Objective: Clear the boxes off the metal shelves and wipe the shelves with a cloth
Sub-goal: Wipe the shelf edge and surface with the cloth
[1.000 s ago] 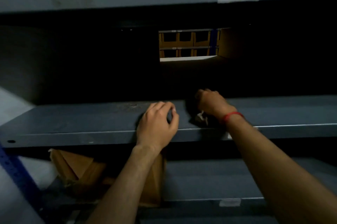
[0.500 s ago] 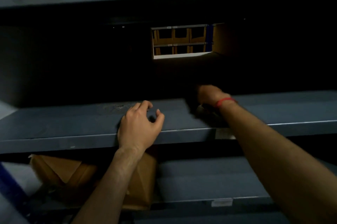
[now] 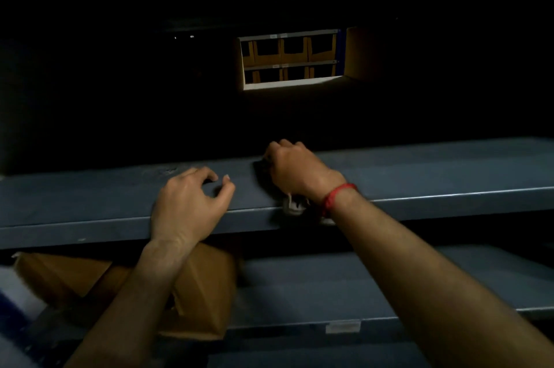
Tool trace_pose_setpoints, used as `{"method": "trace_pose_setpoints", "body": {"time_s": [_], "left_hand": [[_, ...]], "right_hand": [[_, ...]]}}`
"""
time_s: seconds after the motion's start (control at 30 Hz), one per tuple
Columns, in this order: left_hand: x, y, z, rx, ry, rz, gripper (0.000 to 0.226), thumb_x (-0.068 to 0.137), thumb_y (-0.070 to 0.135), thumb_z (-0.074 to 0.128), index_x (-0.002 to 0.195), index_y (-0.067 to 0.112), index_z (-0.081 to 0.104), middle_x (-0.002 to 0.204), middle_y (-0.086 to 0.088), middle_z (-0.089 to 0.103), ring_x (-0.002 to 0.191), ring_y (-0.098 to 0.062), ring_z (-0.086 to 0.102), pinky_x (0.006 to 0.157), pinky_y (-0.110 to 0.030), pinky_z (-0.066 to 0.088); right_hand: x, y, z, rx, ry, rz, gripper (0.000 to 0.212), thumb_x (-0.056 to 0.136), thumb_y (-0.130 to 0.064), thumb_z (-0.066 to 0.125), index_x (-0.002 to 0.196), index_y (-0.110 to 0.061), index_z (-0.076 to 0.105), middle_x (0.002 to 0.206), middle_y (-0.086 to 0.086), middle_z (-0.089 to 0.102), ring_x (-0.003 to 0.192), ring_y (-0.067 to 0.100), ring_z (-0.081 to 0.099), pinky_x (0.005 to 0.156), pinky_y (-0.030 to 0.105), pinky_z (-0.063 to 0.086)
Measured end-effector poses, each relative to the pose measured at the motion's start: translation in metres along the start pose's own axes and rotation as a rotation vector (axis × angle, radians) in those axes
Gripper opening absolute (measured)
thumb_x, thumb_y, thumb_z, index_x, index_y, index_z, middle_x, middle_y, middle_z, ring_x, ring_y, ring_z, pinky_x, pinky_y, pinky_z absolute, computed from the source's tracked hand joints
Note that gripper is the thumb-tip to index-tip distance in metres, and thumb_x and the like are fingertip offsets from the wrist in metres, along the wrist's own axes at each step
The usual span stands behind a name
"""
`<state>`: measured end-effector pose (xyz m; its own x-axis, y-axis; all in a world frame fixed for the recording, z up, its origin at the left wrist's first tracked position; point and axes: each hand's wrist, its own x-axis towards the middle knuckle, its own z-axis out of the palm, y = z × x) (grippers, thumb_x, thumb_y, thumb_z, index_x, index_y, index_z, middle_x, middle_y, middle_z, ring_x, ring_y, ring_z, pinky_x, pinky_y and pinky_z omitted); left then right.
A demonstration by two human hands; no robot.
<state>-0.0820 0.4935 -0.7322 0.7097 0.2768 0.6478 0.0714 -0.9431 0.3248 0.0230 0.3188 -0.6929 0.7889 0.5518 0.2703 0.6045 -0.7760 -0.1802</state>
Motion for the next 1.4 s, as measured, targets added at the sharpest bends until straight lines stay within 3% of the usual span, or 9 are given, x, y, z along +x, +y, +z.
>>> {"method": "trace_pose_setpoints", "body": {"time_s": [0.23,0.37,0.5,0.57,0.63,0.73,0.87,1.27,1.4], "left_hand": [[-0.003,-0.001,-0.005,0.053,0.022,0.028,0.052,0.085,0.059,0.039,0.089,0.018,0.072,0.092,-0.003,0.073,0.091,-0.027,0.066,0.077,-0.037,0.051],[-0.002,0.01,-0.005,0.057,-0.031,0.034,0.05,0.087,0.057,0.038,0.094,0.019,0.069,0.096,-0.003,0.067,0.092,-0.028,0.063,0.078,-0.039,0.05],[-0.005,0.05,0.0,-0.02,0.072,0.176,0.027,0.095,0.025,0.046,0.111,0.013,0.066,0.106,-0.009,0.068,0.099,-0.03,0.063,0.086,-0.041,0.049],[-0.006,0.084,0.013,-0.198,0.081,0.18,0.026,0.098,0.018,0.044,0.115,0.014,0.063,0.11,-0.007,0.067,0.101,-0.026,0.063,0.089,-0.039,0.049],[-0.009,0.103,0.028,-0.253,0.052,0.154,0.028,0.101,0.028,0.042,0.12,0.018,0.06,0.114,-0.004,0.066,0.1,-0.026,0.064,0.085,-0.042,0.052],[-0.012,0.099,0.036,-0.122,0.03,0.105,0.034,0.099,0.044,0.038,0.102,0.021,0.063,0.095,-0.004,0.068,0.085,-0.028,0.066,0.071,-0.044,0.053],[-0.011,0.095,0.031,-0.076,0.039,0.102,0.038,0.094,0.041,0.043,0.072,0.015,0.06,0.072,-0.002,0.06,0.068,-0.028,0.059,0.058,-0.037,0.045],[-0.015,0.11,0.027,-0.015,0.04,0.076,0.041,0.086,0.047,0.04,0.067,0.015,0.058,0.074,-0.006,0.062,0.072,-0.035,0.06,0.06,-0.034,0.037],[-0.006,0.132,0.033,0.119,0.001,0.051,0.043,0.085,0.052,0.042,0.069,0.015,0.055,0.079,-0.011,0.063,0.079,-0.04,0.061,0.063,-0.035,0.037]], "right_hand": [[-0.026,0.065,-0.029,-0.088,-0.047,0.27,0.04,0.098,-0.017,0.044,0.137,-0.007,0.043,0.143,0.017,0.043,0.129,0.041,0.042,0.109,0.044,0.036],[-0.07,0.023,-0.025,-0.023,0.006,0.128,0.036,0.097,-0.017,0.046,0.133,-0.009,0.044,0.14,0.013,0.044,0.129,0.038,0.042,0.107,0.041,0.036],[-0.052,-0.014,-0.012,0.061,0.047,-0.123,0.036,0.097,-0.019,0.044,0.133,-0.01,0.047,0.134,0.012,0.05,0.123,0.036,0.047,0.103,0.043,0.041],[-0.033,-0.007,-0.009,0.042,0.013,-0.14,0.038,0.1,-0.019,0.04,0.135,-0.009,0.046,0.135,0.013,0.05,0.124,0.035,0.047,0.101,0.041,0.039],[-0.018,0.017,-0.012,-0.027,-0.002,-0.05,0.039,0.102,-0.021,0.038,0.138,-0.008,0.045,0.14,0.015,0.047,0.128,0.036,0.045,0.102,0.041,0.038],[-0.015,0.05,-0.022,-0.052,-0.041,0.131,0.044,0.101,-0.026,0.048,0.142,-0.011,0.042,0.144,0.015,0.043,0.132,0.04,0.04,0.108,0.044,0.037],[-0.037,0.054,-0.031,-0.027,-0.048,0.127,0.043,0.098,-0.026,0.049,0.139,-0.013,0.046,0.142,0.014,0.045,0.129,0.04,0.042,0.107,0.043,0.035],[-0.056,0.036,-0.021,0.087,0.082,-0.034,0.036,0.099,-0.029,0.049,0.13,-0.012,0.049,0.13,0.014,0.053,0.12,0.037,0.048,0.098,0.041,0.041],[-0.042,0.063,-0.027,0.073,0.06,0.098,0.041,0.1,-0.031,0.052,0.133,-0.006,0.045,0.137,0.017,0.051,0.128,0.038,0.046,0.103,0.042,0.041]]}}
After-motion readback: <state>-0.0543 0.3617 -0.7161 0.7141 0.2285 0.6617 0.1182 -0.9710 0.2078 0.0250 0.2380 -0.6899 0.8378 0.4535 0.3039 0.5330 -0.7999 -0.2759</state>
